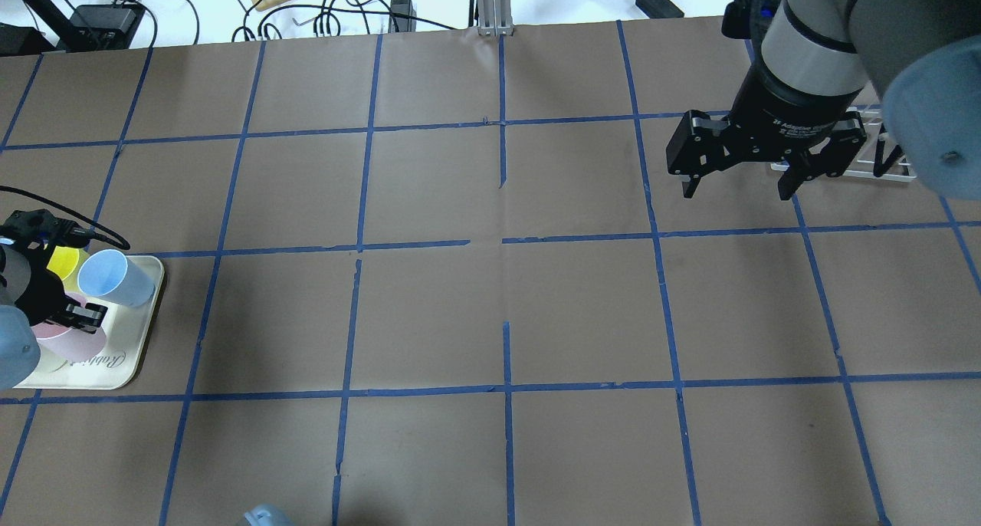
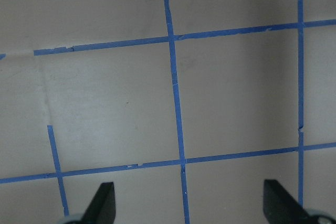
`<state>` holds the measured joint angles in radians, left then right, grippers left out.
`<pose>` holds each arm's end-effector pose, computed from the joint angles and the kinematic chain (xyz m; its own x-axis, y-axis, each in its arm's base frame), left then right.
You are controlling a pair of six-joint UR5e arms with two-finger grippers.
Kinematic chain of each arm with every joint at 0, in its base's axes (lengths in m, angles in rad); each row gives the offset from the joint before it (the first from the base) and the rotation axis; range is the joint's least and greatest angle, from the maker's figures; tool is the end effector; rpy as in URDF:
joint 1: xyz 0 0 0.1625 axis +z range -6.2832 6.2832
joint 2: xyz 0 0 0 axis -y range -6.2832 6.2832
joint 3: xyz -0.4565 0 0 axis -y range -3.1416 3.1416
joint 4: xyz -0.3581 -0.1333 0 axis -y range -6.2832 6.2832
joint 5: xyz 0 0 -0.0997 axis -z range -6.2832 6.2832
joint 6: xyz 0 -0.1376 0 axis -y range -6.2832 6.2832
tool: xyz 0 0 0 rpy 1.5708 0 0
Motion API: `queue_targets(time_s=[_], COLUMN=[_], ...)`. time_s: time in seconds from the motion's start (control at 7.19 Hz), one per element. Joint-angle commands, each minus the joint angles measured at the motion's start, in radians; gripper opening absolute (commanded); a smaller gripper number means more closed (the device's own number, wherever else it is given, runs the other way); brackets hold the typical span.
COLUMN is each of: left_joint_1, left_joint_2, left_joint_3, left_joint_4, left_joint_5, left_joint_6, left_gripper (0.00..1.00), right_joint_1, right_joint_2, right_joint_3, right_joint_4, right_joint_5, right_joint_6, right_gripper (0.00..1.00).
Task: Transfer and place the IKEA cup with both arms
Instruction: 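Lower the cup onto the tray beside the blue cup and release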
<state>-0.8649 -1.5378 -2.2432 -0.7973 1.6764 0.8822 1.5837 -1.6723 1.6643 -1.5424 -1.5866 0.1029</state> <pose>0.1622 -0.3734 0.2828 -0.9715 0.1656 -0.1696 0.1688 0.9856 -0.0043 0.1364 -0.4070 0.4799 -0.9958 0.0895 0.0178 0.0899 0.9958 0.0187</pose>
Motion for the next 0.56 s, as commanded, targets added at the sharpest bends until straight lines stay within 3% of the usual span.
queue_targets(time_s=[0.0,0.14,0.28,0.42], left_joint_1=[0.006,0.006,0.006,0.006], left_joint_2=[-0.039,-0.045,-0.045,-0.045], left_joint_3=[-0.001,0.002,0.007,0.01], left_joint_4=[0.039,0.05,0.052,0.05], left_joint_5=[0.0,0.002,-0.001,0.002], left_joint_6=[0.004,0.015,0.033,0.043], left_gripper=[0.0,0.62,1.0,1.0], right_joint_1=[-0.02,-0.024,-0.018,-0.017], right_joint_2=[-0.003,-0.003,-0.004,-0.004], right_joint_3=[0.0,0.0,-0.001,-0.011], right_joint_4=[0.005,0.01,0.008,0.008], right_joint_5=[0.011,0.01,0.008,0.014], right_joint_6=[-0.049,-0.057,-0.049,-0.054], right_gripper=[1.0,1.0,1.0,1.0])
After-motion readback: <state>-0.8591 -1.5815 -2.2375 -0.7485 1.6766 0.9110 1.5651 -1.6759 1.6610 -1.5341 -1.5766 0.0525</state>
